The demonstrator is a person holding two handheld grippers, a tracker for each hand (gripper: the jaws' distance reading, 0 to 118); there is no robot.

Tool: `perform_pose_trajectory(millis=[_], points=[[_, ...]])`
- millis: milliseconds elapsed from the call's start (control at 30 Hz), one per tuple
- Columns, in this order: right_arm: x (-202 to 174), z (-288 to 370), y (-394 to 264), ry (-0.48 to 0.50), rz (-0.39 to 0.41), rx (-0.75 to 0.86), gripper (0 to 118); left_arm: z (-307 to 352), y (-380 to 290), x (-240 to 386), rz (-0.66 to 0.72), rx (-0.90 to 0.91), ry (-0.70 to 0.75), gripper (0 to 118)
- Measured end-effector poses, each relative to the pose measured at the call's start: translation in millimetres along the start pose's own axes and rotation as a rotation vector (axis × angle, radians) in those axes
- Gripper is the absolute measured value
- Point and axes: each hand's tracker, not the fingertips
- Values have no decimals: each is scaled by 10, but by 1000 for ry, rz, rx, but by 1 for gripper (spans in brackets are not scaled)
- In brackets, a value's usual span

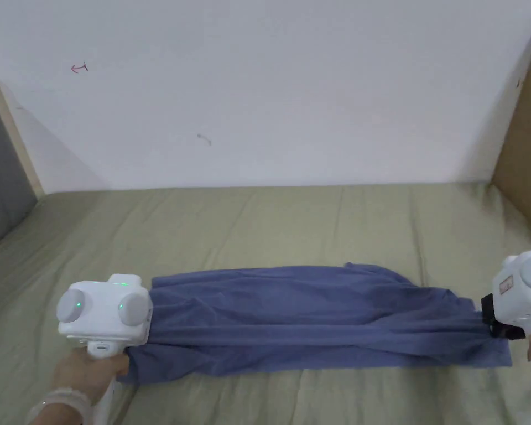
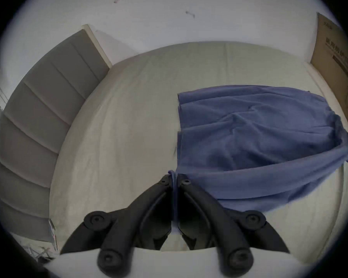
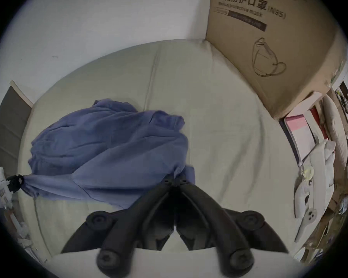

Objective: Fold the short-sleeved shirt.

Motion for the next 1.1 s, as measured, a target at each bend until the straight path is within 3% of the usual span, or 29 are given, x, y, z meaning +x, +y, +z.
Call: perform_pose_trajectory(millis=[167, 300, 433, 633, 933, 1000, 1067, 1100], points=[[179, 705, -621, 15, 35, 40, 0, 693, -553, -146, -68, 43, -5, 3], [366, 1131, -1399, 63, -8, 56, 0, 1181, -1261, -325, -84, 65, -11, 3], [577, 1151, -2186, 37, 55, 41, 0, 1534, -2060, -464, -74, 58, -11, 3], [804, 1379, -3357, 66, 7, -5, 0, 1876, -3204, -705, -22, 20, -38, 3], [896, 1514, -4017, 93, -36, -16, 0, 2149, -3864, -798, -34, 92, -22, 4], [888, 1543, -4032, 100, -40, -12, 1, 2161, -3836, -795, -37, 106, -12, 15], [900, 1571, -4038, 111, -43, 7, 17, 2174, -3823, -805, -8, 103, -4, 31], [901, 1594, -4023, 123, -26, 4, 17, 2164, -3808, -828, 7, 99, -4, 31]])
